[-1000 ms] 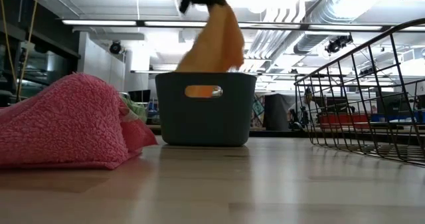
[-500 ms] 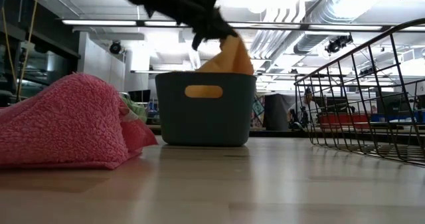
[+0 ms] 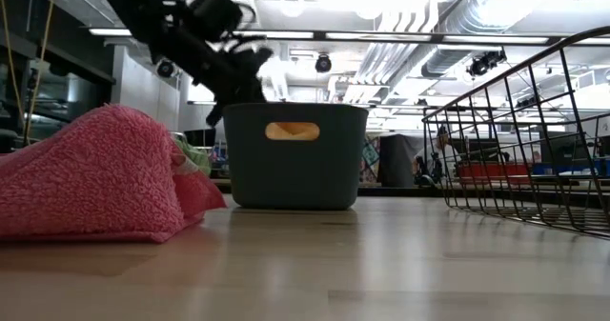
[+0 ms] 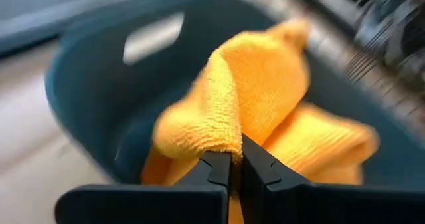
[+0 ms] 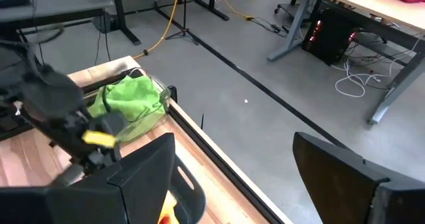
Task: Sort microfiber towel by color & place in baskets
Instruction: Put the left orange towel into the blue bin
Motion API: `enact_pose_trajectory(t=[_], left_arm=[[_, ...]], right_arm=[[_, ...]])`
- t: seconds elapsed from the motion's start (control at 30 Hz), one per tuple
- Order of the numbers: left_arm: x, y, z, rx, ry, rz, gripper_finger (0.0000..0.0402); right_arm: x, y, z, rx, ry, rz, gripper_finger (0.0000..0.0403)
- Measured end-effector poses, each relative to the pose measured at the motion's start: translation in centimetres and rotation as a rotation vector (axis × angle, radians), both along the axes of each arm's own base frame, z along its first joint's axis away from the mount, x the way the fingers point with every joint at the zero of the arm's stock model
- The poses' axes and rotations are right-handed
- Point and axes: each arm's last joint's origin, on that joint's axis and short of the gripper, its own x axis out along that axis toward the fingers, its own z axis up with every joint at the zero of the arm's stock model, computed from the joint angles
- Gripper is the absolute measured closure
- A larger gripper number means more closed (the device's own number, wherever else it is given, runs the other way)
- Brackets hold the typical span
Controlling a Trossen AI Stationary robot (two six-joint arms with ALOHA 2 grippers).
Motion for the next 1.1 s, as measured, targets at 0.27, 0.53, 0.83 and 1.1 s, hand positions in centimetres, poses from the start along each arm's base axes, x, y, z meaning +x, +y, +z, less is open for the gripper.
enact_pose_trajectory(t=[0.27,0.53,0.83,1.1], left_arm=[[0.4,0.1,-1.9,-0.080,0.369,-0.080,0.0401],[2.8,0.7,1.3,-0.003,0.176,-0.183,0.0402],[3.1,0.7,2.2,0.019,0.184,-0.248,0.0334],[2.2,0.4,4.1,-0.068,0.197,-0.262,0.0226]], right_arm=[[0.0,0.0,0.1,0.014,-0.021,-0.010,0.0100],[0.0,0.0,0.1,0.026,-0.033,-0.017,0.0100],[0.0,0.0,0.1,0.032,-0.038,-0.020,0.0100],[0.3,-0.1,-0.2,0.036,-0.022,-0.014,0.0100]])
